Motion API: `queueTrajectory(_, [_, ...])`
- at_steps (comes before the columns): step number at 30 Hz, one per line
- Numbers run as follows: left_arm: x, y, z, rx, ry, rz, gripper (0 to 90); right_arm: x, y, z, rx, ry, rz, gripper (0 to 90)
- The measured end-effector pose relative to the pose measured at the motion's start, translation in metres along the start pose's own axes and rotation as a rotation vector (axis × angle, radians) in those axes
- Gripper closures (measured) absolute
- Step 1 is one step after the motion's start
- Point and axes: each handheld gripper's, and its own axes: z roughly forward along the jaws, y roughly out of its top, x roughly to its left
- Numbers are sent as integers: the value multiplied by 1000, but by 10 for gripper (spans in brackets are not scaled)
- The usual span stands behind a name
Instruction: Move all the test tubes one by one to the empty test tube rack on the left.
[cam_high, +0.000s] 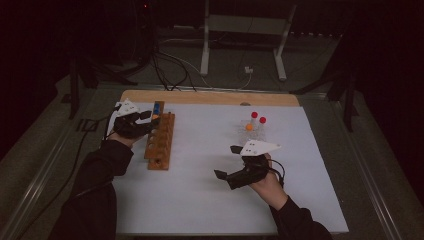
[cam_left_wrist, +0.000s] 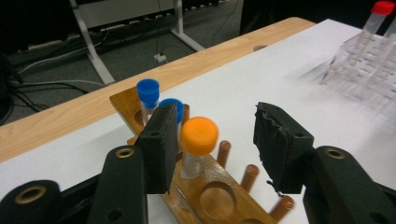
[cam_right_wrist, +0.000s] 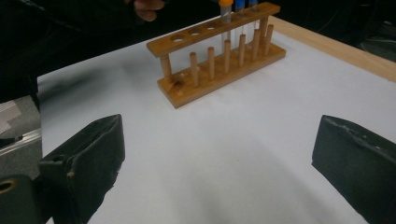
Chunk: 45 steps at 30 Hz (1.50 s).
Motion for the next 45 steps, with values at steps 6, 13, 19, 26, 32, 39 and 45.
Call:
queueTrajectory(6, [-15, 6, -23, -27, -44, 6, 214, -9, 8, -15, -31, -38, -1, 23])
queueTrajectory(13, [-40, 1, -40, -36, -143, -1, 31, -30, 13, -37, -63, -100, 30, 23])
queueTrajectory(19, [-62, -11, -45, -35, -208, 13, 10, -52, 11, -52, -70, -174, 61, 24])
queueTrajectory(26, [-84, -26, -47, -34, -269, 21, 10, -76, -3, -48, -40, -233, 98, 74])
queueTrajectory(32, [-96, -32, -45, -19, -303, 30, 11, -91, -18, -33, 17, -280, 116, 163])
queueTrajectory(39, [-101, -35, -43, -6, -324, 35, 11, -104, -26, -18, 91, -324, 85, 433])
queueTrajectory(45, [-101, -36, -42, -4, -328, 34, 11, -113, -24, -4, 126, -337, 104, 594])
